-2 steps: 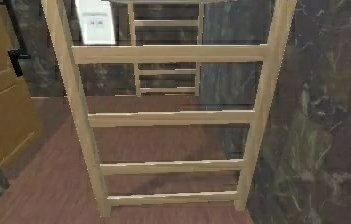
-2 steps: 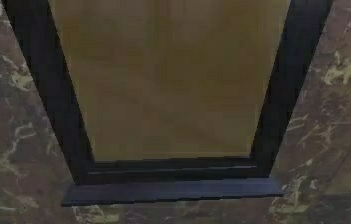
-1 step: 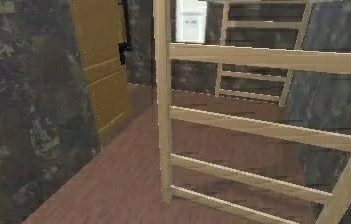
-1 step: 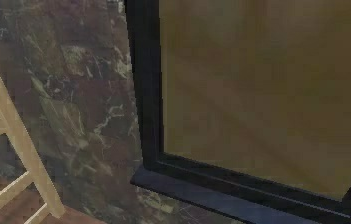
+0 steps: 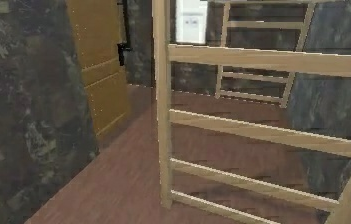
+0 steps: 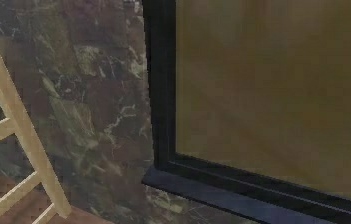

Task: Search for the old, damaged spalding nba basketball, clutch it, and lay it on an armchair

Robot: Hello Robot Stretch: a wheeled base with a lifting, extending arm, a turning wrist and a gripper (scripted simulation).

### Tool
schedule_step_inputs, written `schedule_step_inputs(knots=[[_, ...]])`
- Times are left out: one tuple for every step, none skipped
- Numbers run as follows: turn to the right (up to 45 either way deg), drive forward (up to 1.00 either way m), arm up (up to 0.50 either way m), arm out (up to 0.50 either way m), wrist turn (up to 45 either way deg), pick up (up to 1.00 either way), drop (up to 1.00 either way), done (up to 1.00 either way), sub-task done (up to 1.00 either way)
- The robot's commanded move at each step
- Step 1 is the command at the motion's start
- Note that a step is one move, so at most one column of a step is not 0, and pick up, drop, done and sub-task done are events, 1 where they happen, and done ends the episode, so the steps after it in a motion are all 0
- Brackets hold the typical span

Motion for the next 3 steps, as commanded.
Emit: schedule_step_inputs(knots=[[15.0,0.0,0.0,0.0,0.0,0.0,0.0,0.0,0.0],[0.0,0.3,0.0,0.0,0.0,0.0,0.0,0.0,0.0],[-45.0,0.0,0.0,0.0,0.0,0.0,0.0,0.0,0.0]])
